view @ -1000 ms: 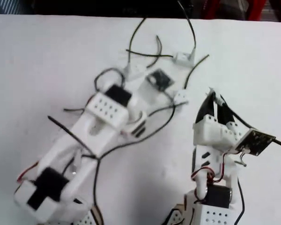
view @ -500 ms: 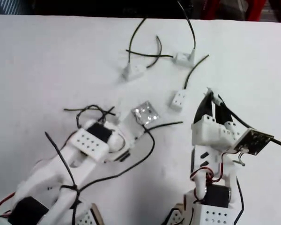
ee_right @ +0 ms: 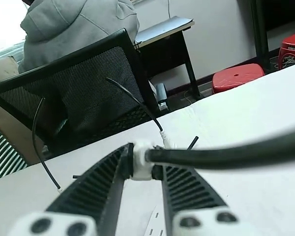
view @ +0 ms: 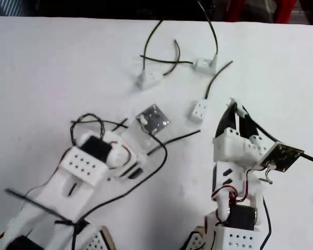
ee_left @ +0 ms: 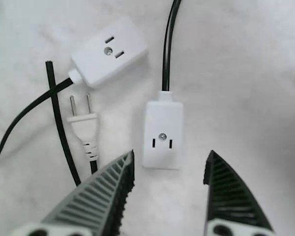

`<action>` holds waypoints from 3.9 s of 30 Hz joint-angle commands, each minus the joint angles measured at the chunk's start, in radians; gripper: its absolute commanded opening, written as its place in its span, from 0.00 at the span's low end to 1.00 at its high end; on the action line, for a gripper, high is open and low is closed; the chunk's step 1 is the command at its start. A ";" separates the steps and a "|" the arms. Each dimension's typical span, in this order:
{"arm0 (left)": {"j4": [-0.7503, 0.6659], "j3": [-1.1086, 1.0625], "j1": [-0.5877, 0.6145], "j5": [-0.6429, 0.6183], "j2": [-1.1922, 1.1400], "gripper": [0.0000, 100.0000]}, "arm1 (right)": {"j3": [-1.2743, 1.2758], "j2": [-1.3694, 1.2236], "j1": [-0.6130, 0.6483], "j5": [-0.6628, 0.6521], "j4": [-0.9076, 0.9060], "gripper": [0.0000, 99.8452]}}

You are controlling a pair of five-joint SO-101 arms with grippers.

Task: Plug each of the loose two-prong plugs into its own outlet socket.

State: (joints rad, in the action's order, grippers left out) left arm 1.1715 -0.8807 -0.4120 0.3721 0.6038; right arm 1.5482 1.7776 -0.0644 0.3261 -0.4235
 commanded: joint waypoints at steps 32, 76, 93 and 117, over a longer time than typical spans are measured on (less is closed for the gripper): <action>-0.051 0.239 0.090 0.091 -0.478 0.08 | -0.009 -0.004 0.007 0.000 0.018 0.02; 0.152 0.422 0.068 0.204 -0.470 0.28 | -0.009 -0.004 0.008 -0.043 0.019 0.02; -0.101 0.417 0.015 0.133 -0.704 0.26 | -0.009 -0.004 0.019 -0.049 0.019 0.02; 0.267 0.735 -0.059 -0.252 -0.680 0.21 | -0.009 -0.004 0.022 -0.051 0.018 0.02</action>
State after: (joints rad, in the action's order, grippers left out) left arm 1.3755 -0.2240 -0.4672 0.0959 -0.1220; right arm 1.5482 1.7776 -0.0476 0.2892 -0.4235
